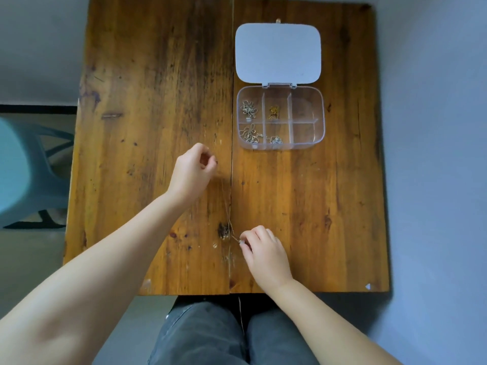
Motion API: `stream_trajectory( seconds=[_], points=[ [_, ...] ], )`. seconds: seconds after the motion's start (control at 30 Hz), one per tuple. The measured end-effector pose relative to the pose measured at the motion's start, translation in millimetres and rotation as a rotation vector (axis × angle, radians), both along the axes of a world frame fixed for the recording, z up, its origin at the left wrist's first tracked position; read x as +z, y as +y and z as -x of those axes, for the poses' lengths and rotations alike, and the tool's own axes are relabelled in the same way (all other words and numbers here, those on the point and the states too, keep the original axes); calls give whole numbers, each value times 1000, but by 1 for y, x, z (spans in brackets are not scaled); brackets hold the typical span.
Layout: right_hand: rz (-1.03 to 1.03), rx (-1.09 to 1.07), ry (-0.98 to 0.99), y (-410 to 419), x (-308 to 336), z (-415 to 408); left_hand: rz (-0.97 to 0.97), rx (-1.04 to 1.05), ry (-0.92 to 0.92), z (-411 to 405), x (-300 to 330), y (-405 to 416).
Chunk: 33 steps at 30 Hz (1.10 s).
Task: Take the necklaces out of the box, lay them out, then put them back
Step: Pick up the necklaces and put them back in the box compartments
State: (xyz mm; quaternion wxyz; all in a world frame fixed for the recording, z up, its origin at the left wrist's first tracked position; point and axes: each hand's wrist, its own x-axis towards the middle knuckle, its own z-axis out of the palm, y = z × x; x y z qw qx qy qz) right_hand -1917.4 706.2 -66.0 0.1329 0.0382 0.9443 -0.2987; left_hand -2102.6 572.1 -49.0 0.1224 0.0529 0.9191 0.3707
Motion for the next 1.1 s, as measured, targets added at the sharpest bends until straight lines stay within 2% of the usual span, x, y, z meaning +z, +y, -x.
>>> stream_trajectory(
  seconds=[0.17, 0.33, 0.47, 0.57, 0.7, 0.8, 0.9, 0.97, 1.1],
  points=[
    [15, -278, 58, 68, 10, -22, -235, -93, -46, -9, 35, 75],
    [-51, -585, 90, 128, 11, -58, -360, -276, -77, -7, 51, 186],
    [-108, -754, 22, 148, 0, -76, -323, -409, -76, -20, 37, 255],
    [-116, -776, -63, 151, -10, -82, -224, -427, -78, -29, 17, 283],
    [-82, -774, -98, 152, -12, -82, 11, -451, -17, -31, -9, 293],
    [-28, -800, -92, 155, -6, -81, 135, -577, -9, -29, -16, 288],
    [67, -848, -5, 165, 8, -58, 44, -646, 36, -28, -3, 271],
    [101, -845, 39, 176, 19, -20, -57, -603, 128, -19, 11, 248],
    [138, -730, 91, 192, 33, 92, -119, -305, 264, 35, 32, 172]
  ],
)
